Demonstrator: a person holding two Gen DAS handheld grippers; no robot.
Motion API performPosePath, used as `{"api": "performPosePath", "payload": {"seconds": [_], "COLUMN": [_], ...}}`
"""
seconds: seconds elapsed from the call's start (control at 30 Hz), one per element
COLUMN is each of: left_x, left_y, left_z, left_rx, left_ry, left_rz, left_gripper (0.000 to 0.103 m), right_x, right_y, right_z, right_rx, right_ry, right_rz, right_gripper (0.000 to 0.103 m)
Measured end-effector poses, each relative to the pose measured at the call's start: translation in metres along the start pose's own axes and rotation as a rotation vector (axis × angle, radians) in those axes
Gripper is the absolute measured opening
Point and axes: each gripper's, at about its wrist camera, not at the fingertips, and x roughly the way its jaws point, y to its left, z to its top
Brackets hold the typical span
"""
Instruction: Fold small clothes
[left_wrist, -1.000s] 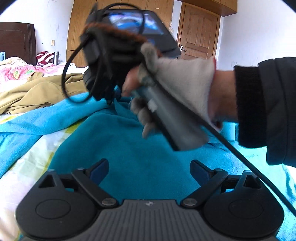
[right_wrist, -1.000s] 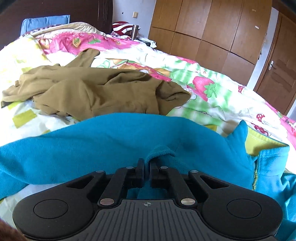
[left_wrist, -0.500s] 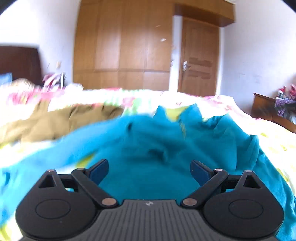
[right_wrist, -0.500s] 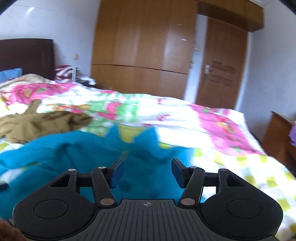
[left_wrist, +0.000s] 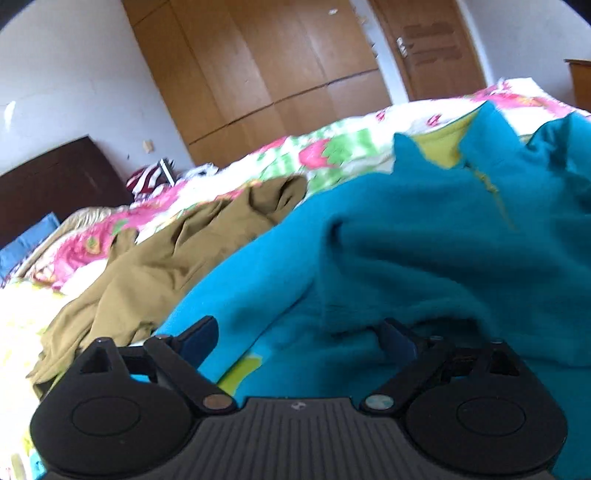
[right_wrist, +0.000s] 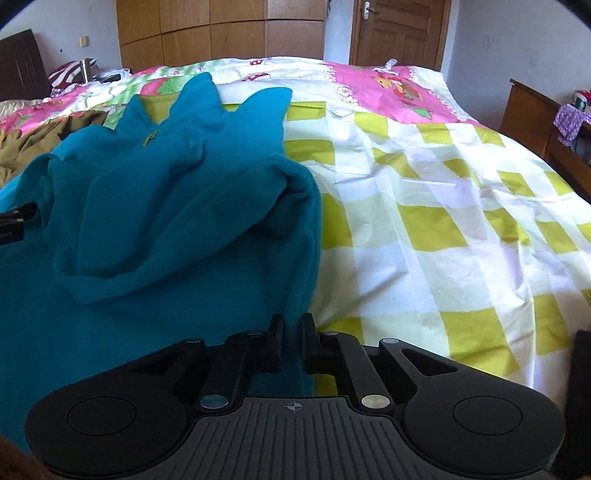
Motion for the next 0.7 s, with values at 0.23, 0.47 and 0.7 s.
{"api": "performPosePath", "payload": {"seconds": [0.23,0.47,0.7], "left_x": [-0.058,-0.056,-0.017], "left_y": [0.001,0.013,0.008], "left_z": [-0.013,0.03,0.041], "left_rx": [0.014,-0.036,0.056], "left_ry": [-0.099,-0.151,-0.07], "left_rz": [-0.14,-0.262,-0.249], "left_gripper": [0.103,0.103,0.102], "right_x": [-0.044,-0.078,-0.015], "right_y": [-0.037,-0.031,0.05], "right_z": [-0.043,-0.007,0.082], "right_rx": [0.014,0.02,-0.005], "right_ry": [0.094,-0.019,-0.108], "right_rz": [-0.156,-0.06,0.132], "right_gripper": [0.0,0.014,0.052]}}
